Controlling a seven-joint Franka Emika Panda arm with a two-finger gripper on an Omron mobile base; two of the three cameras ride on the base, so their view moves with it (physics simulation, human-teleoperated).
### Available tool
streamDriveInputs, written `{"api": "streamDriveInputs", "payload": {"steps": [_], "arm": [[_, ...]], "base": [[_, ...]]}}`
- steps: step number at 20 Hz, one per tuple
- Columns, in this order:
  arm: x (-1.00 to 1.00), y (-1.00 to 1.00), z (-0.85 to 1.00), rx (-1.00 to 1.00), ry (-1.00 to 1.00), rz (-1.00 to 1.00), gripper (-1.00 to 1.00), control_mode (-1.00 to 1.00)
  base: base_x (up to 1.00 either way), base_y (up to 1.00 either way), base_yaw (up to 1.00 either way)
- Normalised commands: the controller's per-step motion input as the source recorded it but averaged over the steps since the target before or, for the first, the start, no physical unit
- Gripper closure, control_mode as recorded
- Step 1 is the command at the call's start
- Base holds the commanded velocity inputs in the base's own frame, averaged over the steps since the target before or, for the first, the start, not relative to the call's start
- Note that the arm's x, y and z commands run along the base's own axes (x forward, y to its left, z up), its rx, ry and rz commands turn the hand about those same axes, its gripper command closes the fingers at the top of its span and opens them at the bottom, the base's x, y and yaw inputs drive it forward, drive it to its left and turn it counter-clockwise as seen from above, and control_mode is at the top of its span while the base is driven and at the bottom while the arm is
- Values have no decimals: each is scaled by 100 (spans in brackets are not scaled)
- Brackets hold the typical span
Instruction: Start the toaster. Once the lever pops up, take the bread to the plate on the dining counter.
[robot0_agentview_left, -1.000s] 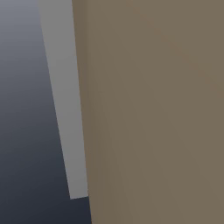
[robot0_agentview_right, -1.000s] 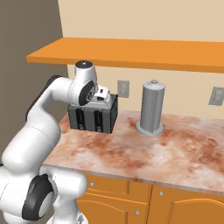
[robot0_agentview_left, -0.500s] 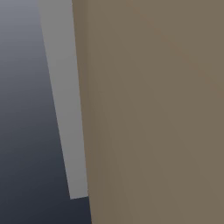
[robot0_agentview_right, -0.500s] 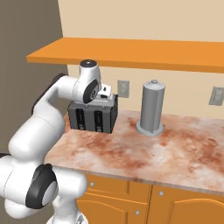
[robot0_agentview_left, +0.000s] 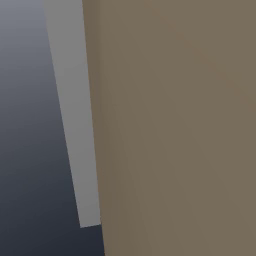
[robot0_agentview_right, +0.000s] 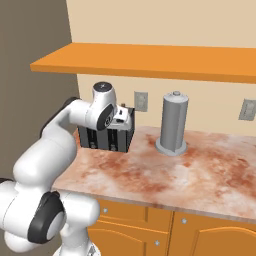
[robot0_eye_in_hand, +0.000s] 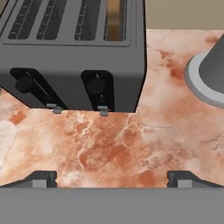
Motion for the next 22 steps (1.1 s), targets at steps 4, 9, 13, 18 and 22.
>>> {"api": "streamDriveInputs", "payload": {"steps": [4, 9, 13, 18, 22], "arm": [[0, 0, -34, 0, -12, 0, -100, -100], [1, 0, -18, 0, -9, 0, -100, -100], [8, 0, 0, 0, 0, 0, -100, -100], [20, 0, 0, 0, 0, 0, -100, -100], [20, 0, 1, 0, 0, 0, -100, -100]], "base": [[0, 0, 0], [0, 0, 0], [0, 0, 0], [0, 0, 0], [0, 0, 0]]}}
